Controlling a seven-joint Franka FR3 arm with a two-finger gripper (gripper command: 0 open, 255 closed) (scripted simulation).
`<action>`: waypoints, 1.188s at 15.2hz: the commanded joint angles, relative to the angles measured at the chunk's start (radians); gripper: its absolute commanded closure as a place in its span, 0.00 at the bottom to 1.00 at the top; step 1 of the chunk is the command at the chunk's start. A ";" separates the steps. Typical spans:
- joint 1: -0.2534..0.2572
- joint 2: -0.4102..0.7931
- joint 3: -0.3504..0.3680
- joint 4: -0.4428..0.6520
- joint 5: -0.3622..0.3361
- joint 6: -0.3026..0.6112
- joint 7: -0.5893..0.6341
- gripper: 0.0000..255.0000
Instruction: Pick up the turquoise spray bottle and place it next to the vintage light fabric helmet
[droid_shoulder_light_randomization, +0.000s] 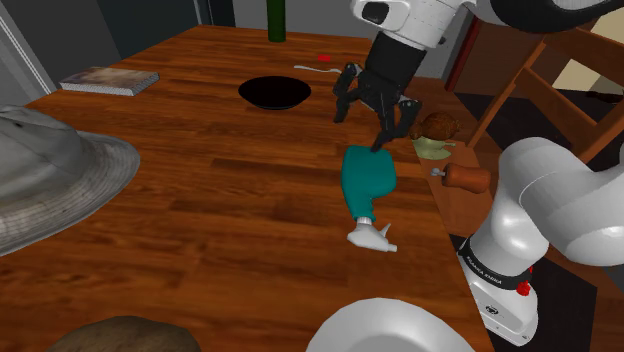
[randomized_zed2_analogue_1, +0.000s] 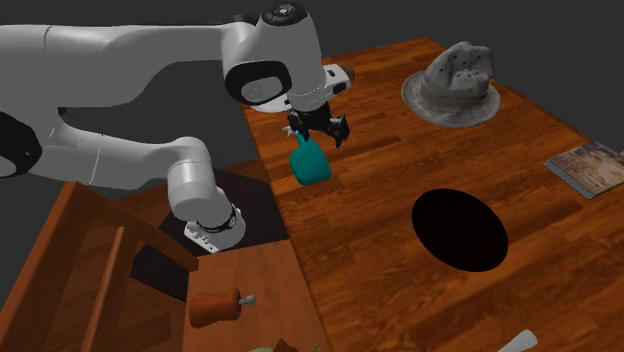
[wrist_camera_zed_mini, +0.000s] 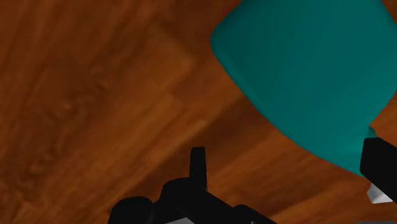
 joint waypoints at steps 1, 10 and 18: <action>0.065 0.036 0.018 0.013 -0.023 -0.029 -0.097 0.00; 0.226 0.108 0.085 -0.029 -0.088 -0.055 -0.332 0.00; 0.224 0.127 0.080 -0.079 -0.094 0.014 -0.331 0.00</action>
